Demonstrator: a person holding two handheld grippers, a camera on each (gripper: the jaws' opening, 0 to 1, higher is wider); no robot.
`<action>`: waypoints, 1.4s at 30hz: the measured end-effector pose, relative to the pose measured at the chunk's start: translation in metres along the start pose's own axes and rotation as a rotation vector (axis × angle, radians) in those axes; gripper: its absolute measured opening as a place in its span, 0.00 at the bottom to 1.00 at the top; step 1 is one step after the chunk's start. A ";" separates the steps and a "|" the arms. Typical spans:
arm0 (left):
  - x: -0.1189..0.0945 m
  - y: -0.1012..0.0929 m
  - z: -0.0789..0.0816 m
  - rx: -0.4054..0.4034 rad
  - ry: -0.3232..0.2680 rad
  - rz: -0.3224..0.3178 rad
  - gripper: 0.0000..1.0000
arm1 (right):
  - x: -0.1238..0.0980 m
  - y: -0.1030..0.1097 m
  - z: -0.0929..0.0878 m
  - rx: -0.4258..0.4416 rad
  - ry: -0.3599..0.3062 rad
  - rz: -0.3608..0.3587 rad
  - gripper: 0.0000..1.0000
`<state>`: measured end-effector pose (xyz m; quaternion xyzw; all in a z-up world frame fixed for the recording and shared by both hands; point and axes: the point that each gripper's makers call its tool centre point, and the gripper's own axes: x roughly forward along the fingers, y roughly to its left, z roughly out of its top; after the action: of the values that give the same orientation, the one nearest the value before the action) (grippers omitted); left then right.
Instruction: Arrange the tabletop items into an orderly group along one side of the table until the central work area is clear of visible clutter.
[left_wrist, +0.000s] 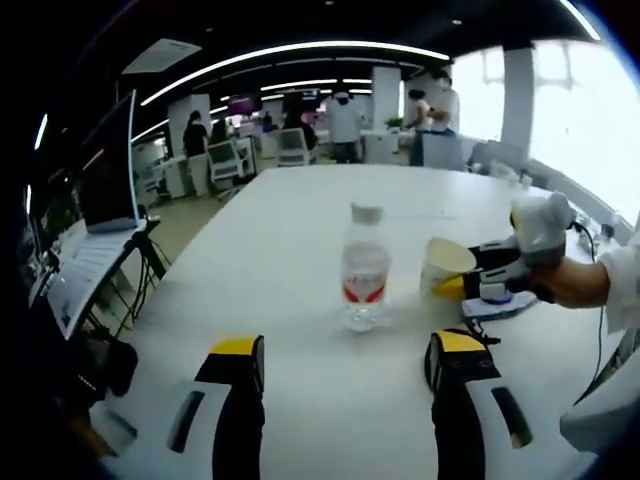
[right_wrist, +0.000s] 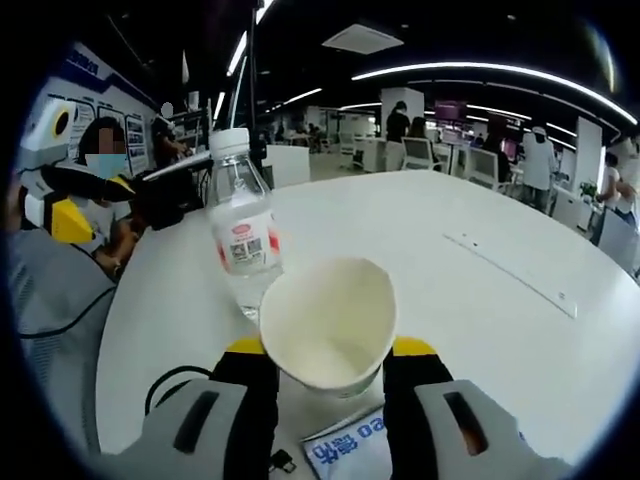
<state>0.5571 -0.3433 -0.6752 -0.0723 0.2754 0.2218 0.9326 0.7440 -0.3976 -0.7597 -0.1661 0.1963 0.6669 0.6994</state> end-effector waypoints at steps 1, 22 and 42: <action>0.000 0.000 0.000 0.002 0.001 -0.001 0.63 | 0.001 0.000 -0.001 0.004 0.003 0.001 0.38; 0.002 0.000 -0.005 -0.029 0.002 -0.013 0.63 | 0.006 0.001 -0.015 0.007 0.056 0.007 0.40; 0.001 -0.001 -0.007 -0.064 -0.001 -0.017 0.64 | -0.001 0.005 -0.007 -0.001 0.025 0.021 0.58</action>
<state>0.5548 -0.3454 -0.6810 -0.1044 0.2671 0.2225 0.9318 0.7391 -0.4020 -0.7648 -0.1727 0.2062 0.6723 0.6896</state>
